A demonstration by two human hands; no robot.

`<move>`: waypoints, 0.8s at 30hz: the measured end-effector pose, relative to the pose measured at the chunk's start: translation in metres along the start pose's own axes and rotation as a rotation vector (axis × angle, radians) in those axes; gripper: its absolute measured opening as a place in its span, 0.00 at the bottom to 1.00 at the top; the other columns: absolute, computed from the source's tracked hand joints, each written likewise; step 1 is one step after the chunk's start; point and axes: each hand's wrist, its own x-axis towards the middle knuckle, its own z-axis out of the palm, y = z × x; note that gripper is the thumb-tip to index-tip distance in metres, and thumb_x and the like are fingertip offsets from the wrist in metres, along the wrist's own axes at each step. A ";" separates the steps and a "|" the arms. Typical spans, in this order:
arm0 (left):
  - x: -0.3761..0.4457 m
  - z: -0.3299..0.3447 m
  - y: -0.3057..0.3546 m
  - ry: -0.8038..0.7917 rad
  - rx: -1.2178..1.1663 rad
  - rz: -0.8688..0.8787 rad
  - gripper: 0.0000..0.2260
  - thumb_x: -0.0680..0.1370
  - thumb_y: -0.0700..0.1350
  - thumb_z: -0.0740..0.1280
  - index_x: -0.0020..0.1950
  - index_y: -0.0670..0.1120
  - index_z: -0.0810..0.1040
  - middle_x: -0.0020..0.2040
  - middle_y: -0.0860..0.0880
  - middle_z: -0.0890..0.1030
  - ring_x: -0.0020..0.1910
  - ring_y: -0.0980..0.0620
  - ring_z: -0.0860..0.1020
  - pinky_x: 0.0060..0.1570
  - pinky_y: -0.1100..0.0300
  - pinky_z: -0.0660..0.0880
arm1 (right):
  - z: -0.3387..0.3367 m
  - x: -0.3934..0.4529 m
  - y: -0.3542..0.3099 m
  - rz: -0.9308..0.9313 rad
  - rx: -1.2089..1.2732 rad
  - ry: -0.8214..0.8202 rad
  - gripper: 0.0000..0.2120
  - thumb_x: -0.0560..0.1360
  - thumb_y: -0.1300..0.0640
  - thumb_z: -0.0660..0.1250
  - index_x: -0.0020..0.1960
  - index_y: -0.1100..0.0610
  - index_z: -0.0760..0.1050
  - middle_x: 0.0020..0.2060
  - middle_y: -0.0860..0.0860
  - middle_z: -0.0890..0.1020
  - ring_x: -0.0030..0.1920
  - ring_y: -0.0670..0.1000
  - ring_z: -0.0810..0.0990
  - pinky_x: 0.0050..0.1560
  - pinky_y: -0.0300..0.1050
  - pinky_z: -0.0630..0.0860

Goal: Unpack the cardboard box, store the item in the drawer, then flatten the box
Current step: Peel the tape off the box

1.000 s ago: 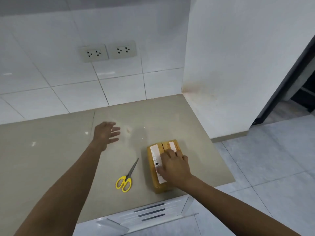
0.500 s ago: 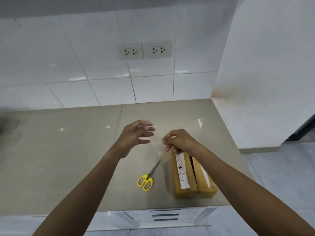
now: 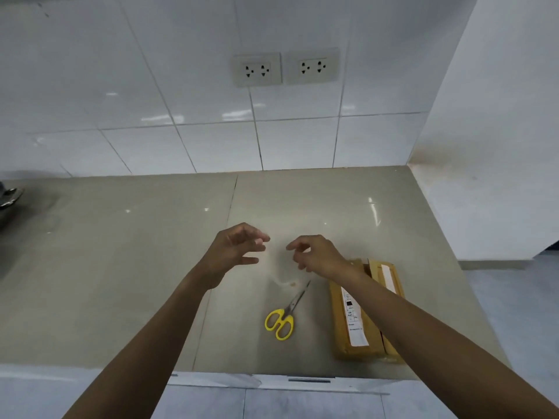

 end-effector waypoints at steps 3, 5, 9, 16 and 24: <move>0.007 -0.005 -0.002 0.057 0.026 -0.010 0.01 0.78 0.39 0.69 0.47 0.44 0.80 0.53 0.44 0.84 0.51 0.46 0.82 0.47 0.50 0.80 | 0.006 0.000 -0.009 0.153 0.295 0.026 0.10 0.77 0.55 0.65 0.49 0.59 0.82 0.29 0.53 0.75 0.24 0.51 0.70 0.26 0.40 0.66; 0.012 -0.005 -0.003 0.082 0.096 -0.010 0.01 0.78 0.39 0.68 0.48 0.43 0.80 0.52 0.44 0.84 0.49 0.48 0.81 0.43 0.54 0.80 | 0.004 -0.002 -0.018 0.306 0.478 -0.111 0.19 0.76 0.44 0.65 0.52 0.60 0.81 0.24 0.53 0.71 0.21 0.49 0.62 0.25 0.38 0.60; 0.021 -0.001 0.001 0.085 0.162 0.024 0.02 0.78 0.40 0.69 0.48 0.43 0.81 0.50 0.42 0.83 0.44 0.52 0.79 0.36 0.58 0.77 | 0.008 -0.002 -0.031 0.388 0.526 -0.337 0.19 0.72 0.43 0.72 0.54 0.57 0.77 0.23 0.52 0.74 0.20 0.46 0.57 0.24 0.36 0.55; 0.029 0.004 0.010 0.118 0.276 0.133 0.02 0.77 0.43 0.71 0.47 0.46 0.83 0.43 0.48 0.80 0.34 0.53 0.71 0.26 0.64 0.68 | 0.002 0.007 -0.027 0.452 0.610 -0.361 0.12 0.76 0.58 0.69 0.58 0.61 0.78 0.32 0.55 0.84 0.17 0.42 0.62 0.20 0.32 0.61; 0.021 -0.006 0.011 -0.003 0.128 0.066 0.03 0.76 0.41 0.71 0.48 0.46 0.83 0.46 0.52 0.81 0.43 0.56 0.77 0.41 0.59 0.76 | 0.006 0.012 -0.015 0.514 0.604 -0.319 0.07 0.76 0.66 0.64 0.54 0.63 0.75 0.49 0.62 0.78 0.39 0.56 0.82 0.35 0.49 0.82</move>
